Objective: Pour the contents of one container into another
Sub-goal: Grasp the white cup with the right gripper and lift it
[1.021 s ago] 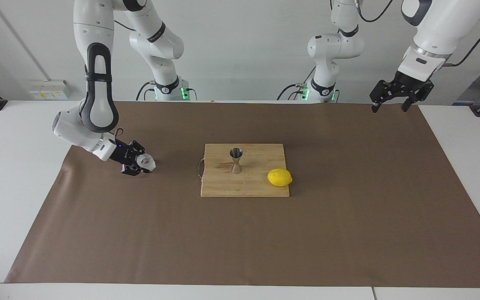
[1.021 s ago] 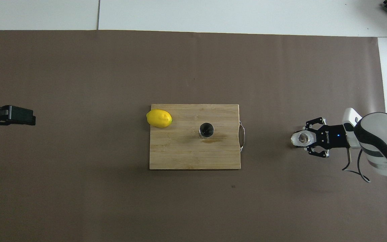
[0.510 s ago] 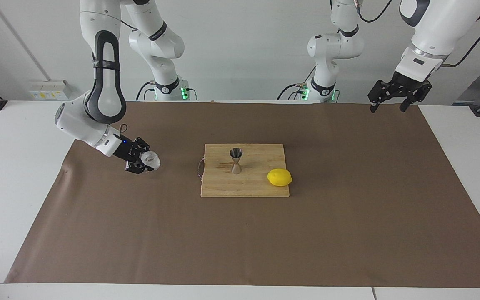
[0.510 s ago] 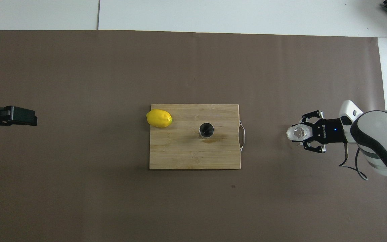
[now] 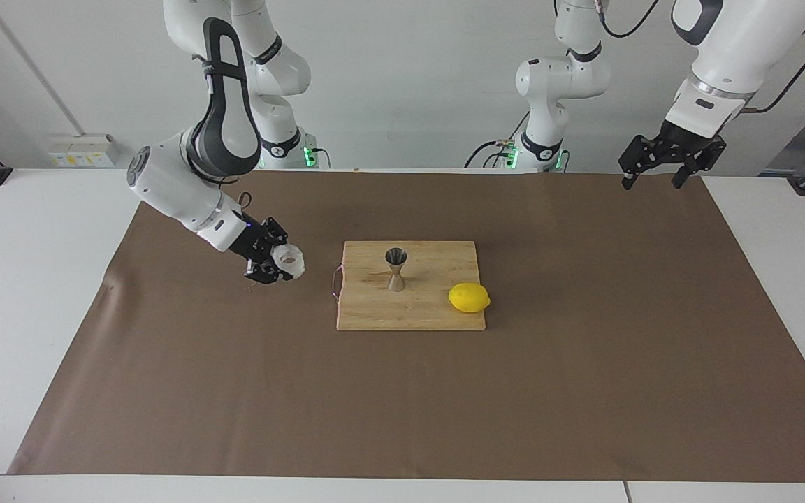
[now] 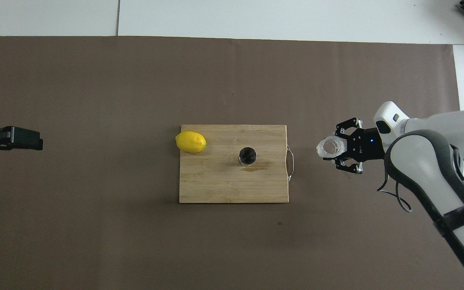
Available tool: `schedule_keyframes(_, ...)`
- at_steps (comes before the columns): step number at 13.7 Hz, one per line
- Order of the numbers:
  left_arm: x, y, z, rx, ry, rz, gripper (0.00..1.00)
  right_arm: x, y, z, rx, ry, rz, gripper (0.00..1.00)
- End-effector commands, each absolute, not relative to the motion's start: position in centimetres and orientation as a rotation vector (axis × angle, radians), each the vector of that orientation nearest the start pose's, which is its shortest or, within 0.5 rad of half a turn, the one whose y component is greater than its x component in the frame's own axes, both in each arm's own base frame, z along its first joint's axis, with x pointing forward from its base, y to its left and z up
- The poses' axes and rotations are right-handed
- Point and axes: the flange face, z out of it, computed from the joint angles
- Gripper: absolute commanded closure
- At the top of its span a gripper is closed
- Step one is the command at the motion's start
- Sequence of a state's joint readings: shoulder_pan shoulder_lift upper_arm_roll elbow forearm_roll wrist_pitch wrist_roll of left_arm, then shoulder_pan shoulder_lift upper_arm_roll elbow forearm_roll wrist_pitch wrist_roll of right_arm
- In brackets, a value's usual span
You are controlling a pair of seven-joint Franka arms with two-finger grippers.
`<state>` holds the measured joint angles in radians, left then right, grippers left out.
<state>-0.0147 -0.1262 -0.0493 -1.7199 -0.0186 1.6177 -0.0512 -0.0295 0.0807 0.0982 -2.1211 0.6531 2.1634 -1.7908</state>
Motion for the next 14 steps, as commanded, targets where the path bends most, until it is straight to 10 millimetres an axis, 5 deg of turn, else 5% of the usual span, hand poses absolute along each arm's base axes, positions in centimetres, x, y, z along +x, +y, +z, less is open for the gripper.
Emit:
schedule_keyframes(1, 51.6, -2.4, 61.8, -3.136, -0.009, -0.062, 0.0, 56.3, 10.0, 40.1, -2.077, -1.824, -0.481, 1.0)
schedule_keyframes(8, 52.4, -2.4, 60.7, -3.131, -0.003, -0.077, 0.0, 56.8, 20.7, 43.6, -2.263, -1.925, -0.366, 1.0)
schedule_keyframes(14, 52.9, -2.0, 60.2, -3.131, 0.059, -0.072, 0.0, 54.6, 26.3, 43.5, -2.283, -2.125, -0.271, 1.0)
